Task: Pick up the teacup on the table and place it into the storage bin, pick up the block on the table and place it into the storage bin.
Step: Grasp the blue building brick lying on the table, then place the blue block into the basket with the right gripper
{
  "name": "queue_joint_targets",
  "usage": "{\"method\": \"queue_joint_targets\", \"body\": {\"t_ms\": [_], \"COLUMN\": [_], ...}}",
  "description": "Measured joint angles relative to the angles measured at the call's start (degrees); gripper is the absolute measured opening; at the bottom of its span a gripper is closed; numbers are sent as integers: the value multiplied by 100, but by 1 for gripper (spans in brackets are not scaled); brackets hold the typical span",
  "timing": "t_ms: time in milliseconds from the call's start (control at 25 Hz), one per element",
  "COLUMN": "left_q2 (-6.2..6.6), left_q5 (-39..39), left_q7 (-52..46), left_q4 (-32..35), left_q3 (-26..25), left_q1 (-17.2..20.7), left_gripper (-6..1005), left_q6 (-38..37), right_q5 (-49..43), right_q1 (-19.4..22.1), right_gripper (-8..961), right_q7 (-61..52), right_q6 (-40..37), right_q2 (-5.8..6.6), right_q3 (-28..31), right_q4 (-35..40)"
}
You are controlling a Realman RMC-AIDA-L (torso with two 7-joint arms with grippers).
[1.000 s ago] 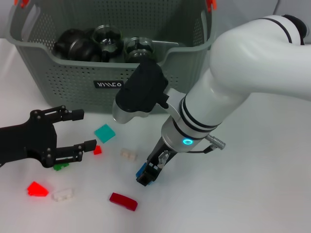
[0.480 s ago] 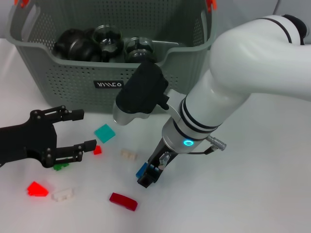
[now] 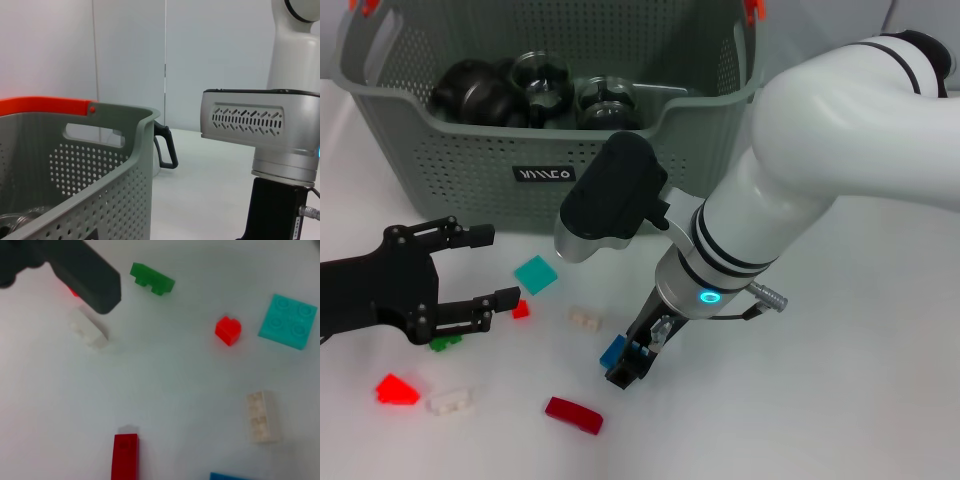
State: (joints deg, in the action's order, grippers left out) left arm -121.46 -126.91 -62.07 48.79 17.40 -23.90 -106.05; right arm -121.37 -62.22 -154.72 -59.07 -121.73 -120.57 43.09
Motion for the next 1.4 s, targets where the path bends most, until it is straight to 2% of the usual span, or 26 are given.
{"method": "queue_joint_targets", "body": {"t_ms": [840,1080,1240,1400], "left_q2": [0,10,24,33], "left_q5": [0,0,0,0], "left_q7": [46,46,46,46], "left_q4": [-2,-2,-1,6], "left_q3": [0,0,-7,-61], "left_q1": [-1,-1,-1,-1], "left_gripper": [784,784,784,785], "left_q6": [15,13,1,-31], "right_q5": [129,130,91,-122], "right_q1": [-62,-48,46,162], "right_gripper": [461,428,427,427], "right_q7": [-32,-48,-61,-2], "right_q6": [-88,-189,-284,-587], "right_q2": [3,46,98,134], "right_q3": [4,46,191,640], "right_q4": [-131,-39,190,459]}}
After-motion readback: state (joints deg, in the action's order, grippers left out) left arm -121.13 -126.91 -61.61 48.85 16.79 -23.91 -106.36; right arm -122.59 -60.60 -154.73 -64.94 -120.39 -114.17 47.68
